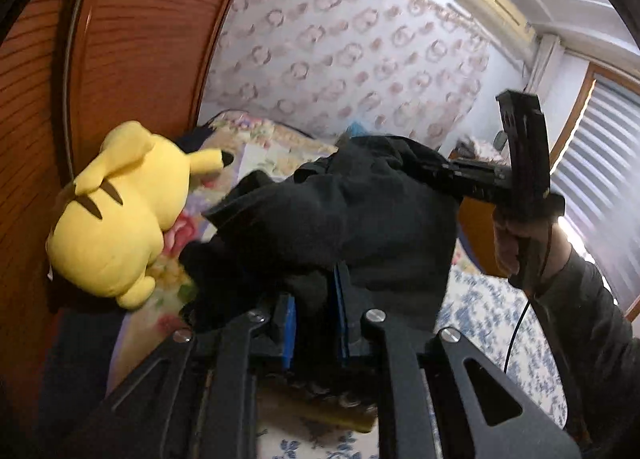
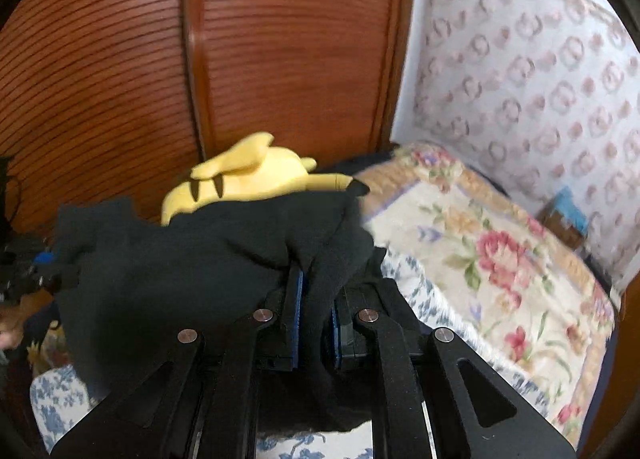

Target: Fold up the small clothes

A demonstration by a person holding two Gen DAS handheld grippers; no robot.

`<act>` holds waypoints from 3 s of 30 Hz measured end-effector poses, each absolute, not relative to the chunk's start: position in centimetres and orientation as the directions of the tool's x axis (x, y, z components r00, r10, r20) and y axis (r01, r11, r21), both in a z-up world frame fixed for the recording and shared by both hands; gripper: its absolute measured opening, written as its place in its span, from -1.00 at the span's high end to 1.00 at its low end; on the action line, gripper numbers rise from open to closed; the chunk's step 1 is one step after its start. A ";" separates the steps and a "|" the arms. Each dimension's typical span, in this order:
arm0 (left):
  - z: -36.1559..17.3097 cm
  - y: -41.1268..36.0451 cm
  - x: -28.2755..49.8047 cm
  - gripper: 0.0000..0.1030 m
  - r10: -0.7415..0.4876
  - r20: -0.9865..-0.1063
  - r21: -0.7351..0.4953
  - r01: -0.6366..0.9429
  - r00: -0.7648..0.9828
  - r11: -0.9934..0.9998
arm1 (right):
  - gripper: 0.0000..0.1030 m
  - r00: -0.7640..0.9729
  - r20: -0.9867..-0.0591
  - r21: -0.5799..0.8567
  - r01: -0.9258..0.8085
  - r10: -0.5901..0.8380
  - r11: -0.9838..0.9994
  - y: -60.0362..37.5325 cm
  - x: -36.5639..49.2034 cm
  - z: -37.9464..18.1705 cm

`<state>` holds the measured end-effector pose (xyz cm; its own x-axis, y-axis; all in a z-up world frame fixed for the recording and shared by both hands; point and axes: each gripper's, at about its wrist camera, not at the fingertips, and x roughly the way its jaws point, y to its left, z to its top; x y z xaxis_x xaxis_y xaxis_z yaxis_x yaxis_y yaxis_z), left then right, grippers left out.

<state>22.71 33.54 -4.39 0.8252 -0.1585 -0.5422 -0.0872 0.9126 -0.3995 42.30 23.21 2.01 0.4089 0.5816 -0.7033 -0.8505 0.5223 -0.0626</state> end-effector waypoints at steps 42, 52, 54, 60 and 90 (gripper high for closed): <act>2.8 11.3 14.4 -0.20 -0.019 -0.465 -0.037 0.003 0.885 0.999 | -0.37 0.710 -0.457 -0.006 -0.605 0.536 0.797 -1.9 21.1 7.6; 3.8 4.9 12.0 -0.20 -0.033 -0.440 -0.010 0.032 0.897 0.999 | -0.47 0.819 -0.396 0.013 -0.446 0.414 0.895 -10.6 13.8 8.6; 4.0 4.0 11.5 -0.20 -0.043 -0.437 -0.013 0.041 0.898 0.999 | -0.47 0.838 -0.383 0.007 -0.417 0.388 0.909 -11.9 12.8 8.7; 4.7 1.9 10.6 -0.20 -0.060 -0.427 -0.015 0.060 0.902 0.998 | -0.47 0.873 -0.370 0.026 -0.332 0.317 0.943 -15.8 10.5 8.7; 6.6 1.1 7.7 -0.21 -0.034 -0.375 -0.037 0.022 0.926 0.999 | -0.47 0.892 -0.370 0.025 -0.270 0.260 0.963 -18.1 7.5 8.5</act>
